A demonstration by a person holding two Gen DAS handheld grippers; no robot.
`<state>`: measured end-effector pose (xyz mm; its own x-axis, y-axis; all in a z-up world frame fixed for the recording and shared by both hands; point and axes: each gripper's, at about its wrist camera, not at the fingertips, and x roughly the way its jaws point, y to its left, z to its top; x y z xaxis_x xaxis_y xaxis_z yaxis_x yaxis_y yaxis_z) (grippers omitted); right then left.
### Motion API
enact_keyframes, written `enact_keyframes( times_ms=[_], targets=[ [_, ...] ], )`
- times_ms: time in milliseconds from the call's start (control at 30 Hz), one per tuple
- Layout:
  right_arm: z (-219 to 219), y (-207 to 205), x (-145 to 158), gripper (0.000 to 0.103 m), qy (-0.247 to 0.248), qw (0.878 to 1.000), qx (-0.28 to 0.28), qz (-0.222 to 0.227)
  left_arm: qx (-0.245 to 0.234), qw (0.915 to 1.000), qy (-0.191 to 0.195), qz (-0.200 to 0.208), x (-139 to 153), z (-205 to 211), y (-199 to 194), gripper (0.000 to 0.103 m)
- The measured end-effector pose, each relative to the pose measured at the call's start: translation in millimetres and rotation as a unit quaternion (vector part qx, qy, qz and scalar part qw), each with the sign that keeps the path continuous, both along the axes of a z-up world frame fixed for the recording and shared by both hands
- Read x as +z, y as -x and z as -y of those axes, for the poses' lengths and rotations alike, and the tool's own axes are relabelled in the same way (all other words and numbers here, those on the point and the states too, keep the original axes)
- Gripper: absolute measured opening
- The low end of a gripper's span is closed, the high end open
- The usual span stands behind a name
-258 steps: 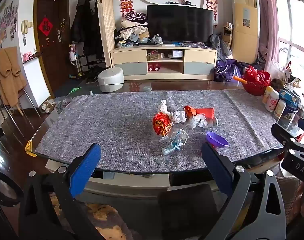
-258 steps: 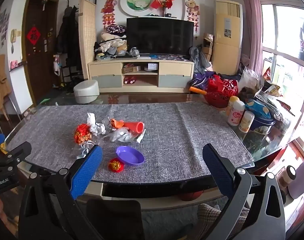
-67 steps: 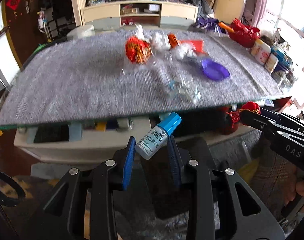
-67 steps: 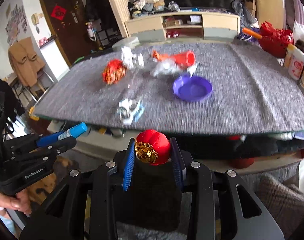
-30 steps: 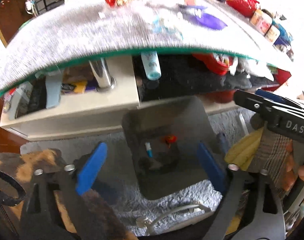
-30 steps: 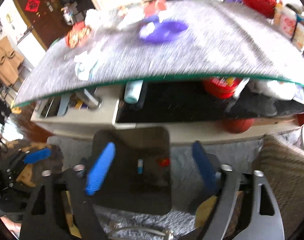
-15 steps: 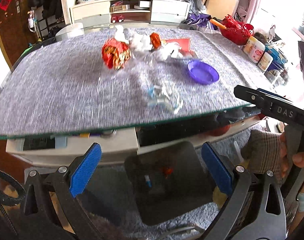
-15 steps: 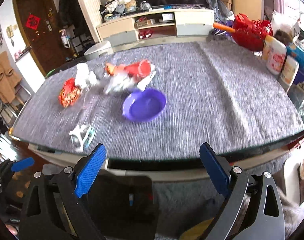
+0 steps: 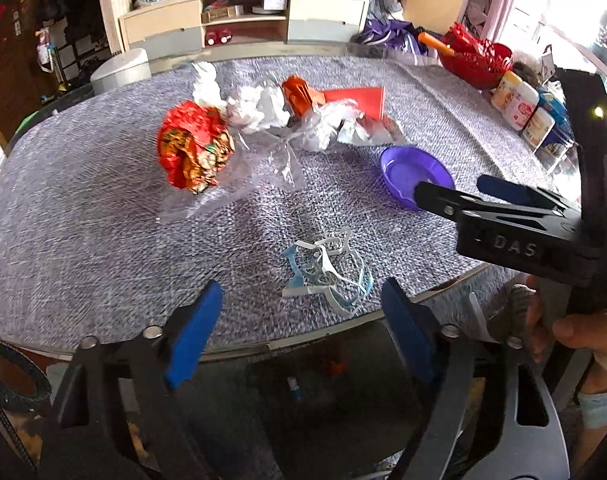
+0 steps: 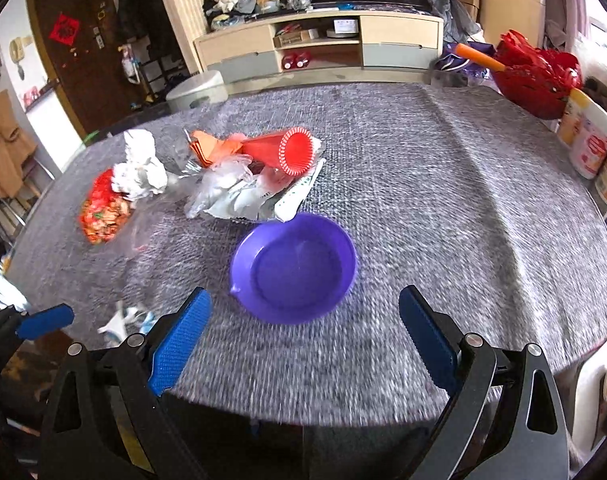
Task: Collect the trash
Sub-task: 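Grasp the blue-and-white plastic wrapper with the left tool while the right tool grasps the purple dish, then lower the wrapper and purple dish into the black bin and open both tools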
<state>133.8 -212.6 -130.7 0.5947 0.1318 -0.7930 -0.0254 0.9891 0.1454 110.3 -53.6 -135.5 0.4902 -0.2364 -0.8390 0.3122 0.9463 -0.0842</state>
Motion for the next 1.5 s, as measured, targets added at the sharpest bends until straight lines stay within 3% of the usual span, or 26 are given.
enact_keyframes(
  times_ms=[200, 467, 567, 800, 933, 1500],
  targets=[
    [-12, -16, -13, 0.095, 0.005, 1.000, 0.014, -0.007, -0.008, 0.9997, 0.004, -0.021, -17, 3, -12, 0.061],
    [-20, -16, -20, 0.092, 0.052, 0.998, 0.022, 0.012, -0.006, 1.0000, -0.001, -0.006, -17, 5, -19, 0.045],
    [-16, -16, -18, 0.079, 0.047, 0.999, 0.018, 0.018, -0.003, 1.0000, -0.002, -0.003, -16, 1, -20, 0.037],
    [-11, -7, -13, 0.079, 0.016, 1.000, 0.020, 0.010, 0.001, 1.0000, 0.009, -0.001, -13, -7, -16, 0.012],
    [-10, 4, -6, 0.079, 0.009, 1.000, 0.020, 0.011, -0.003, 0.9999, 0.010, 0.005, -8, -6, -8, 0.008],
    [-23, 84, 24, 0.079, -0.042, 0.998, 0.041, 0.011, 0.016, 0.9990, 0.020, 0.035, 24, -27, 62, 0.008]
  ],
)
